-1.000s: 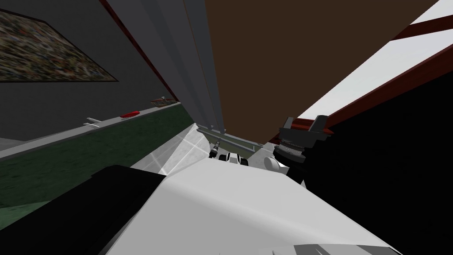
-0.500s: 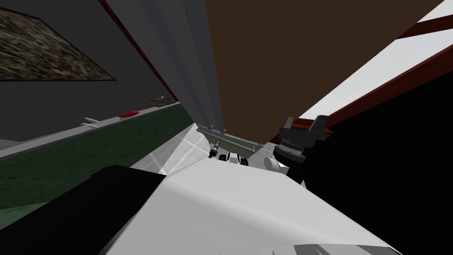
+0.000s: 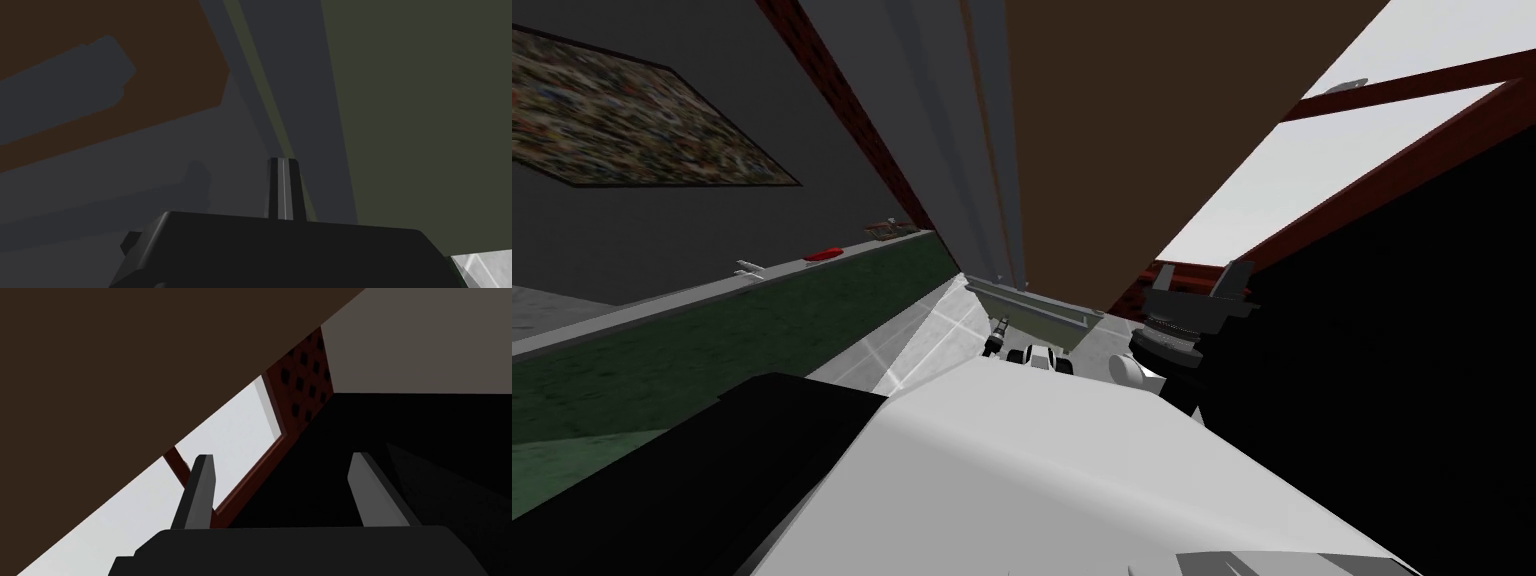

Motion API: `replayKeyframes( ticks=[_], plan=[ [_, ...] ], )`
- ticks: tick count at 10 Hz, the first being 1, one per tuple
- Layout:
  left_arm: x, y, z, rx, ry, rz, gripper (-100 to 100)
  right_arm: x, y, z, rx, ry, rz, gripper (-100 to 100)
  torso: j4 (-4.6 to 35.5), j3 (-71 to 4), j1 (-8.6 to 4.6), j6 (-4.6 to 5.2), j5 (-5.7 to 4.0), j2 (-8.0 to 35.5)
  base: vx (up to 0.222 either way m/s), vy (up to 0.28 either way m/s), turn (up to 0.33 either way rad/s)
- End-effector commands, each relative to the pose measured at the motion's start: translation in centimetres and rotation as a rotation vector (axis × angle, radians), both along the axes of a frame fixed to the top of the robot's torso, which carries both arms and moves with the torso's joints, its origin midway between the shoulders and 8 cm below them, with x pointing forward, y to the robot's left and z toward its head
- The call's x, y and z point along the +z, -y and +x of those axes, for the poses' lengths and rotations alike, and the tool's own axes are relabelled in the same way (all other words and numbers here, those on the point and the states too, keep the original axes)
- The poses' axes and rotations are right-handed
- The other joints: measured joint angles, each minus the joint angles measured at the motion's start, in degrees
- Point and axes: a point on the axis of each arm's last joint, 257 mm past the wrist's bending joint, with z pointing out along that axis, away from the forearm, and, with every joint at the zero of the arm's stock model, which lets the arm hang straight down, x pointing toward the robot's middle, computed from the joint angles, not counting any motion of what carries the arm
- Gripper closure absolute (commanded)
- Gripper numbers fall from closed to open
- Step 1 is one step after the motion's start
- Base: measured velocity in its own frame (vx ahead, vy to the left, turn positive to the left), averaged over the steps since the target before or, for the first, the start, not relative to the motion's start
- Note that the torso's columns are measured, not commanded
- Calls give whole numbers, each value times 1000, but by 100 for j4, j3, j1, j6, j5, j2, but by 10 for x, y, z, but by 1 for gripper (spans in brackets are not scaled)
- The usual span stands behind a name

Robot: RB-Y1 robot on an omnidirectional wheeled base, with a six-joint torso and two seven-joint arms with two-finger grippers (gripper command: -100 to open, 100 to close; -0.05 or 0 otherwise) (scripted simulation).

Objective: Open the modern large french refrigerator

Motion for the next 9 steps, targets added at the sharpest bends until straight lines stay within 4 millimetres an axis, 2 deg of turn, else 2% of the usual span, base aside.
replayKeyframes(
  ticks=[1,5,6,7,8,9],
  plan=[
    [-5,3,-1,3,-8,-7,-100,0,0,0,0,0,0,0,-14,-30,-22,1,-6,-48,156,-69,-32],
    [-14,7,-3,7,-26,-13,-100,0,0,0,0,0,0,0,11,27,3,-1,0,49,153,-54,-39],
    [-12,7,-2,6,-23,-13,-100,0,0,0,0,0,0,0,18,43,19,0,2,77,3,13,-34],
    [-7,5,9,8,-23,-8,-100,0,0,0,0,0,0,0,22,51,19,-2,4,86,8,10,-29],
    [-10,6,4,6,-21,-11,-100,0,0,0,0,0,0,0,17,37,8,0,1,62,4,7,-13],
    [-10,6,5,7,-22,-10,100,0,0,0,0,0,0,0,9,24,-1,-2,-2,43,0,0,0]
  ],
)
